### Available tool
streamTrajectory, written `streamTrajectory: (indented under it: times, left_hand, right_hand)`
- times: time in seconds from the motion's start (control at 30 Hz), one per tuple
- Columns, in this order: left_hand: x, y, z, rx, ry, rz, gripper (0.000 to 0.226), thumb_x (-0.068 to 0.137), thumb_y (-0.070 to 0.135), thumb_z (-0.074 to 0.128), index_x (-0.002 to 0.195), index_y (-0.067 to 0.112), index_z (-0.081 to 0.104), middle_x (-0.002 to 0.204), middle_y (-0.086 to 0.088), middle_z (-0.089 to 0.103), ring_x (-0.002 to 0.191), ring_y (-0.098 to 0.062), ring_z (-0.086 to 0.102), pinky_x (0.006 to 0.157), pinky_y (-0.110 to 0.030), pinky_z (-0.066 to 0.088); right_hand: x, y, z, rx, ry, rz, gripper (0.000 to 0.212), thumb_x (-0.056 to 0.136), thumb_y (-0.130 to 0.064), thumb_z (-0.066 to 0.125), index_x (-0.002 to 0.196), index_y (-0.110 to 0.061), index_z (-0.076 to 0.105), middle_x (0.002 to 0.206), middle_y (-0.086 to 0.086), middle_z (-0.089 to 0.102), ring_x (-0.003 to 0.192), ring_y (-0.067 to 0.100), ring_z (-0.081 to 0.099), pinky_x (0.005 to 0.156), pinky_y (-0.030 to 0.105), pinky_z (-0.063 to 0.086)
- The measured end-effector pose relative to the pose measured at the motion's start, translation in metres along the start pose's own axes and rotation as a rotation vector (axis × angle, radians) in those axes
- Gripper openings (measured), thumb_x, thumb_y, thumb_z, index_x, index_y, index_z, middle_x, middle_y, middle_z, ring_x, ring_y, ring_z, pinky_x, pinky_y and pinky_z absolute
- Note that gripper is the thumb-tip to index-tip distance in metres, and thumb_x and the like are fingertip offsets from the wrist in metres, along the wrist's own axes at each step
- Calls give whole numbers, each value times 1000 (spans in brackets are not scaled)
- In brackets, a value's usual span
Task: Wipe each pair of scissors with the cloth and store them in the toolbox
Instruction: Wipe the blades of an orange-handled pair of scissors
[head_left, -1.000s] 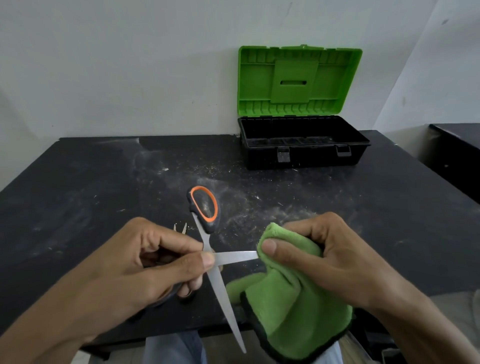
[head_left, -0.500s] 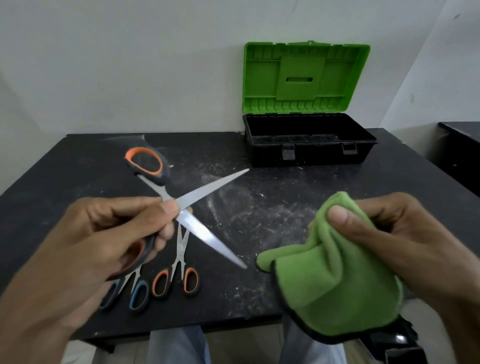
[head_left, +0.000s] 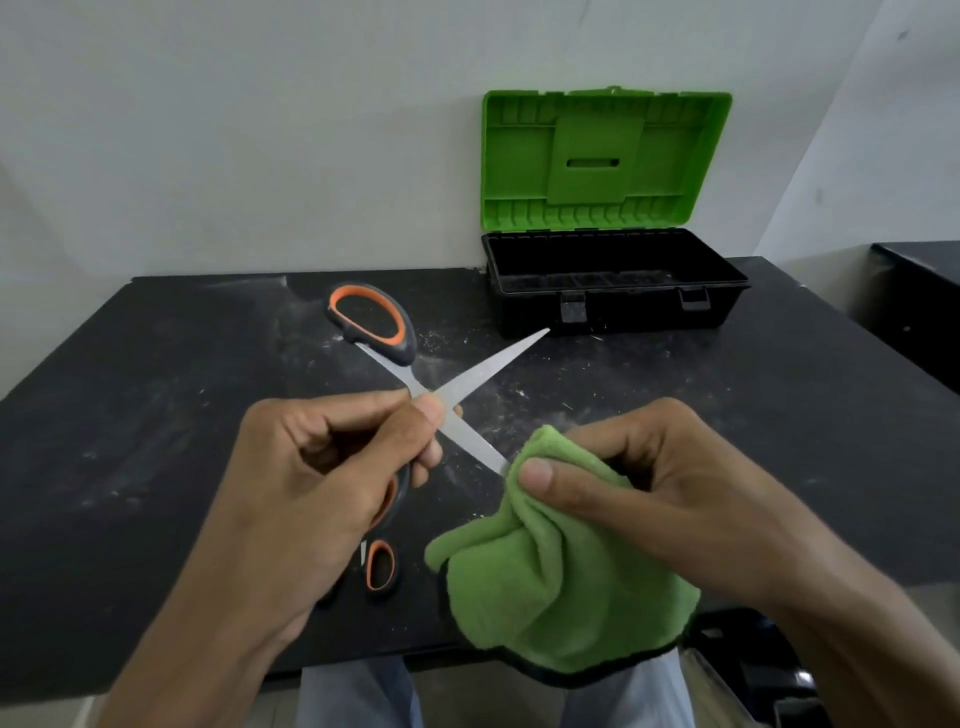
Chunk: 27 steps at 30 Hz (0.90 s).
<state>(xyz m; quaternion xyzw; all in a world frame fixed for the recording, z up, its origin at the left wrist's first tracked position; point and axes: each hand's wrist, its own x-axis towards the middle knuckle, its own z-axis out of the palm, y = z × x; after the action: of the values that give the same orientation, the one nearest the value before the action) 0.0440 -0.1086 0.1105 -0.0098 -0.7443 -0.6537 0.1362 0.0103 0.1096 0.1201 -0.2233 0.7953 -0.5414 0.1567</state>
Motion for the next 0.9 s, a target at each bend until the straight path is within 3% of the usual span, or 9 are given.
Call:
streamTrajectory:
  times: [0.1,0.17,0.23,0.43,0.5,0.67,0.8,0.9]
  left_hand:
    - [2,-4,1,-11,23,-13,32,76,36,82,67,6,75,64,-28,59,58,-25,46,64,-35,41]
    - [2,-7,1,-29,27,-49,29,72,33,82,66,5,75,58,-16,61,55,-17,50,58,-23,42]
    - [1,-9,1,-44,14,-88,29,70,32,84,64,5,74,59,-9,63,56,-13,52,60,-21,43]
    - [-6,-12,1,-116,-6,-117,34,67,39,80,64,6,74,62,-9,64,59,-15,55,66,-30,43]
    - [-5,-10,3,-143,27,-137,25,64,28,87,63,6,75,60,-7,64,57,-12,55,61,-24,44]
    - [12,-9,-33,-225,291,-165,25,53,41,73,66,21,79,58,5,68,50,0,57,48,-8,46]
    - [11,-18,-31,-247,245,-245,17,64,30,73,68,16,79,62,2,70,52,-3,59,52,-10,51]
    - [11,-25,-13,-274,236,-288,15,69,27,72,67,14,79,64,-1,71,54,-5,60,54,-10,51]
  right_hand:
    - [4,3,5,-32,41,-20,26,92,-41,72,79,-21,83,75,7,80,69,38,75,66,55,62]
    - [7,4,5,-62,51,-33,29,92,-41,74,70,-23,79,64,4,74,58,37,68,56,47,57]
    - [7,5,3,-82,63,-35,31,90,-43,74,66,-25,78,61,4,71,56,40,64,52,48,53]
    - [4,4,-5,-129,50,-62,31,87,-47,74,64,-27,76,55,-2,66,49,31,58,47,36,46]
    - [4,2,-8,-133,57,-63,32,88,-46,74,64,-24,77,55,0,67,47,26,58,47,36,46]
    - [-5,5,-30,-215,150,-37,29,84,-50,72,71,-25,82,63,3,76,56,33,72,50,34,54]
    - [-4,13,-42,-237,252,-24,34,82,-52,70,73,-21,83,66,7,77,61,30,74,52,30,54]
    - [6,23,-48,-248,254,4,38,85,-52,69,69,-20,81,63,9,75,52,22,68,53,26,51]
